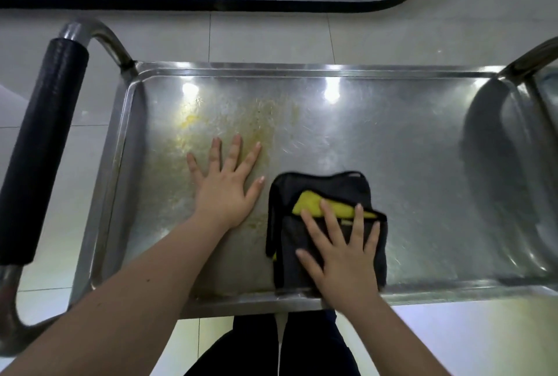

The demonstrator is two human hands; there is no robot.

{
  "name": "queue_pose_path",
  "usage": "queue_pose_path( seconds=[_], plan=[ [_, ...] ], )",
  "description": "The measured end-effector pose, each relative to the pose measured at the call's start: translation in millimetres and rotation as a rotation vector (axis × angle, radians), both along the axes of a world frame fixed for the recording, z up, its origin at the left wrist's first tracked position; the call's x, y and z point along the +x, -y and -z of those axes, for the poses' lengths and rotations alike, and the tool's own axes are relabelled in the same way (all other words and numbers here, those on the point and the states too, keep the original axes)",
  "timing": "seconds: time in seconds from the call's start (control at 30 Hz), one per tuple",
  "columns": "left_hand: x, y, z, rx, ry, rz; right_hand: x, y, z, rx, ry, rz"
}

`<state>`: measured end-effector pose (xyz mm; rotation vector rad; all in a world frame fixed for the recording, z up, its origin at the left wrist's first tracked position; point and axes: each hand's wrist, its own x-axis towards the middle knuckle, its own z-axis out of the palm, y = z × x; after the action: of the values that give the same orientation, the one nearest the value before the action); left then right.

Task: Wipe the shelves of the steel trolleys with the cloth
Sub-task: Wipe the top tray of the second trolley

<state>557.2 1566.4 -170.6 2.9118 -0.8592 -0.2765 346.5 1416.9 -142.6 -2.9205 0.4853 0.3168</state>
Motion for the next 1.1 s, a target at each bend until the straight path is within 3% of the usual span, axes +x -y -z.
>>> queue_pose_path(
  seconds=[0.17,0.47,0.6,0.87,0.97,1.1],
  plan=[
    [-6.0,-6.5,-1.2,0.008,0.020,0.001,-15.4,0.8,-1.0,0.004,-0.024,-0.093],
    [-2.5,-0.9,-2.7,-0.005,0.029,-0.010,182.1,87.2,11.9,-0.025,-0.063,0.124],
    [-2.2,1.2,-2.2,0.012,0.035,-0.013,153.6,72.5,9.3,-0.016,-0.049,0.092],
    [-3.1,0.4,-5.2,0.036,-0.009,-0.016,-29.3,-14.5,4.2,0.012,-0.015,-0.135],
    [-5.2,-1.2,-7.7,0.040,-0.011,-0.017,-2.5,-0.5,2.8,0.009,-0.014,-0.122],
    [-4.0,0.1,-9.1,0.033,-0.012,-0.029,111.4,53.0,6.3,-0.021,-0.013,0.053]
  ],
)
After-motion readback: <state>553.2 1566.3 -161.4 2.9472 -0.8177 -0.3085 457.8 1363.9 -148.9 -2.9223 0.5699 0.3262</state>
